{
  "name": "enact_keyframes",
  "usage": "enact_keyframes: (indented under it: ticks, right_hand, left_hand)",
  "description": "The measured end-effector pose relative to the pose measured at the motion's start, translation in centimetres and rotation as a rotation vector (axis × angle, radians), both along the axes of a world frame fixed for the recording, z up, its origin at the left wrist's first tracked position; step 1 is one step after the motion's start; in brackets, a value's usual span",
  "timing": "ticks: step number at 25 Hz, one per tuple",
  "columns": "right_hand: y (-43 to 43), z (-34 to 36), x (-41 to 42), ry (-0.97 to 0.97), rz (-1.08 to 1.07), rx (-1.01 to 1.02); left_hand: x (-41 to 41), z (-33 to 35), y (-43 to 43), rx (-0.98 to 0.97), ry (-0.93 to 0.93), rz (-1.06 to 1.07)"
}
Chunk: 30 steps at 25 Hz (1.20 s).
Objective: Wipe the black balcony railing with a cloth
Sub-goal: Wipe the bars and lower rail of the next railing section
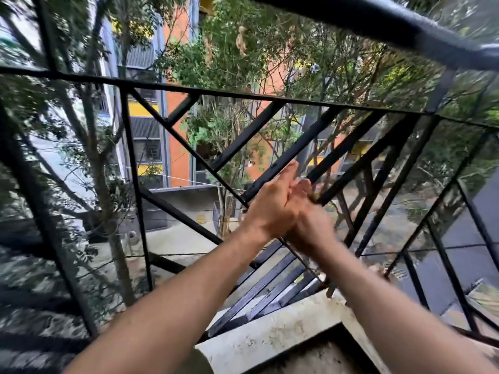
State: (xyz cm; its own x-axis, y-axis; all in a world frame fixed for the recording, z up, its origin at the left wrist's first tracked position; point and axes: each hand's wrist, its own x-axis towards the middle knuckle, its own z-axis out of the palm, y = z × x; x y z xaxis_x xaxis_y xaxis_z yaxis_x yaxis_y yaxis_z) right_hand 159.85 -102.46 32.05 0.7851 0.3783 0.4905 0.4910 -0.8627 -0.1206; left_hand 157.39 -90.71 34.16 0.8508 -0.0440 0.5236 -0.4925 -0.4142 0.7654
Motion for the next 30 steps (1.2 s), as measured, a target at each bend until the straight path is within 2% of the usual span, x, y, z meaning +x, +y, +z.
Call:
enact_keyframes:
  ticks: [2,4,7,8,9,10,11,12,13,14,15,16,17,18,19,21,23,25,27,29,30]
  right_hand:
    - [3.3,-2.4,-2.4,0.125,0.028,0.226]
    - [5.4,-2.1,-2.6,0.351,0.099,0.615]
    - [6.4,-0.4,-3.2,0.893,0.217,1.436]
    - [6.5,-0.3,-3.6,0.992,0.238,1.601]
    - [6.5,0.1,-4.2,1.009,0.274,1.706]
    - [6.2,0.6,-4.8,0.948,0.299,1.798]
    - [5.5,1.1,-4.9,0.784,0.316,1.89]
    - [4.6,2.1,-4.9,0.526,0.369,1.911]
    - [3.8,3.1,-4.5,0.253,0.417,1.801]
    - [3.2,4.5,-3.7,0.023,0.411,1.52]
    - [3.2,5.6,-2.8,-0.127,0.323,1.096]
    - [3.7,6.8,-2.4,-0.171,0.186,0.646]
    - [4.3,7.6,-1.9,-0.17,0.069,0.278]
    - [4.7,8.5,-1.6,-0.14,0.024,0.033]
    - [4.5,9.6,-1.4,-0.126,0.034,-0.111]
    - [3.0,12.5,-0.9,-0.122,-0.012,-0.182]
    - [1.0,15.2,0.2,-0.163,-0.187,-0.092]
    - [1.1,14.7,0.7,-0.17,-0.217,0.058]
    - [3.5,10.7,-0.8,-0.039,0.024,0.141]
    - [5.1,7.0,-3.4,0.105,0.281,0.012]
    - [4.9,7.2,-3.4,0.083,0.318,-0.045]
  left_hand:
    - [-1.3,-1.5,0.5,-0.066,-0.237,0.165]
    - [-2.4,-1.9,1.2,-0.122,-0.371,0.271]
    - [-2.4,-1.1,1.8,-0.137,-0.316,0.337]
    - [-2.6,-0.7,1.8,-0.166,-0.263,0.319]
    - [-2.5,-0.2,1.8,-0.219,-0.207,0.283]
    - [-2.5,0.5,1.7,-0.286,-0.134,0.236]
    - [-2.5,1.1,1.7,-0.337,-0.078,0.205]
    - [-2.4,1.4,1.8,-0.369,-0.05,0.195]
    - [-2.2,1.7,1.9,-0.372,-0.033,0.19]
    - [-2.1,1.9,1.9,-0.38,-0.012,0.182]
    - [-1.8,2.1,2.0,-0.402,0.0,0.17]
    - [-1.6,2.3,2.2,-0.428,0.004,0.158]
    - [-1.6,2.6,2.3,-0.452,0.007,0.139]
    - [-1.6,2.9,2.4,-0.472,0.021,0.132]
    - [-1.6,3.2,2.6,-0.484,0.044,0.137]
    - [-1.6,3.4,2.9,-0.484,0.109,0.166]
    - [-1.4,2.9,3.1,-0.49,0.107,0.164]
    - [-1.5,2.7,2.8,-0.483,0.073,0.157]
    - [-1.7,2.6,2.6,-0.515,0.042,0.176]
    - [-1.7,2.4,2.8,-0.56,-0.024,0.165]
    - [-1.7,2.3,3.0,-0.579,-0.039,0.146]
